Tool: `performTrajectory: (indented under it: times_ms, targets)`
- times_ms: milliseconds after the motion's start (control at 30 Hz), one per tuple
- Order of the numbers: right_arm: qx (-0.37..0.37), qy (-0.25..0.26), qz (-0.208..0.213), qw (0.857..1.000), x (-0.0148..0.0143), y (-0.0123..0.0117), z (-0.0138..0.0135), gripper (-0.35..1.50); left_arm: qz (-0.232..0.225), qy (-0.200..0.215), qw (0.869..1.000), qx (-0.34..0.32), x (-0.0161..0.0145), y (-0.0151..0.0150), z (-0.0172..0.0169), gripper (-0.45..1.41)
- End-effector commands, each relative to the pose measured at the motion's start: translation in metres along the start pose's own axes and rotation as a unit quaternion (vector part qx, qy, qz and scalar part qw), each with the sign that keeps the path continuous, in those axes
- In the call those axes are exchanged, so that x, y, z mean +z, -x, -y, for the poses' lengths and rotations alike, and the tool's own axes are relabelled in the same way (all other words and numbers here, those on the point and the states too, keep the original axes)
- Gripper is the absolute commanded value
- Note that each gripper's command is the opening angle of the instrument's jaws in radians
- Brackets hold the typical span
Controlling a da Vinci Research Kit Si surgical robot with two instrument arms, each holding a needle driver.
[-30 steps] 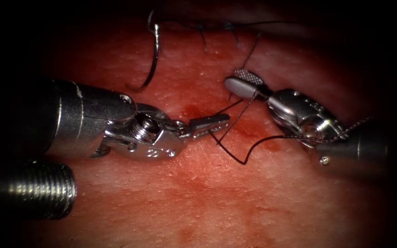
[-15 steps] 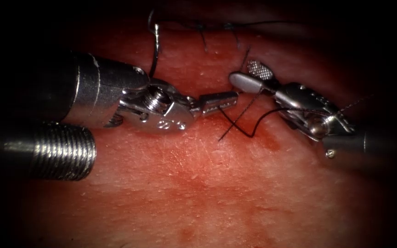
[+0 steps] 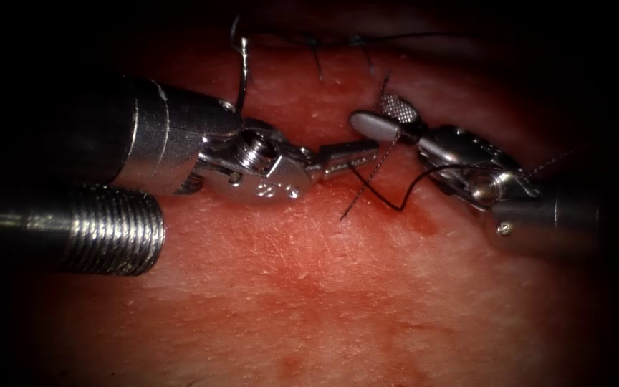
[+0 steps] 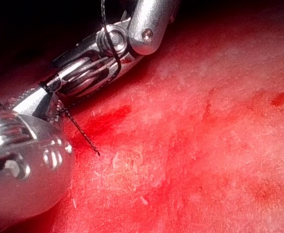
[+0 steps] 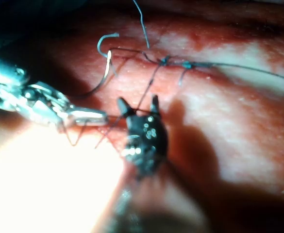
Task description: Wound Closure
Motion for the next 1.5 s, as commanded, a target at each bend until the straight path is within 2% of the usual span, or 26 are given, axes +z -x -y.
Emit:
performTrajectory:
  times_ms: [33, 300, 367, 400, 433, 467, 500, 667, 833, 967, 1200, 1500]
  targets:
    - [0.001, 0.002, -0.004, 1.000, 0.0009, 0.0001, 0.0001, 0.99, -0.001, 0.000, 1.000, 0.001, 0.0007, 0.0000, -0.0002, -0.45]
    - [0.004, -0.005, -0.003, 1.000, 0.0025, 0.0000, 0.0007, 0.99, -0.003, 0.003, 1.000, 0.002, 0.0005, 0.0001, -0.0003, -0.45]
    - [0.005, -0.003, -0.005, 1.000, 0.0029, -0.0002, 0.0009, 0.93, -0.003, 0.004, 1.000, 0.002, 0.0003, 0.0001, -0.0003, -0.45]
    - [0.006, -0.003, -0.005, 1.000, 0.0030, -0.0002, 0.0010, 0.81, -0.004, 0.004, 1.000, 0.002, 0.0002, 0.0001, -0.0003, -0.45]
    - [0.006, -0.004, -0.005, 1.000, 0.0030, -0.0002, 0.0010, 0.54, -0.004, 0.004, 1.000, 0.002, 0.0001, 0.0002, -0.0003, -0.45]
    - [0.005, 0.002, -0.008, 1.000, 0.0029, -0.0001, 0.0010, -0.13, -0.005, 0.004, 1.000, 0.002, 0.0000, 0.0002, -0.0004, -0.45]
    - [0.003, 0.010, -0.004, 1.000, 0.0027, 0.0000, 0.0009, -0.35, -0.005, 0.004, 1.000, 0.002, -0.0001, 0.0002, -0.0004, -0.45]
    - [0.050, 0.048, -0.015, 0.998, 0.0018, -0.0001, 0.0007, -0.35, -0.007, 0.005, 1.000, 0.002, -0.0005, 0.0003, -0.0004, -0.45]
    - [0.068, 0.041, -0.023, 0.997, 0.0009, 0.0003, 0.0012, -0.35, -0.009, 0.006, 1.000, 0.001, -0.0010, 0.0006, 0.0000, -0.45]
    - [0.072, 0.028, -0.028, 0.997, -0.0008, 0.0010, 0.0029, -0.35, -0.003, 0.010, 1.000, -0.007, -0.0016, 0.0015, 0.0013, -0.45]
    - [0.049, 0.012, -0.048, 0.998, -0.0029, -0.0001, 0.0066, -0.35, 0.032, 0.031, 0.999, -0.022, -0.0019, 0.0052, 0.0045, -0.45]
    - [0.015, 0.030, -0.034, 0.999, -0.0053, 0.0038, 0.0108, -0.35, 0.052, 0.032, 0.997, -0.049, 0.0014, 0.0096, 0.0081, -0.45]
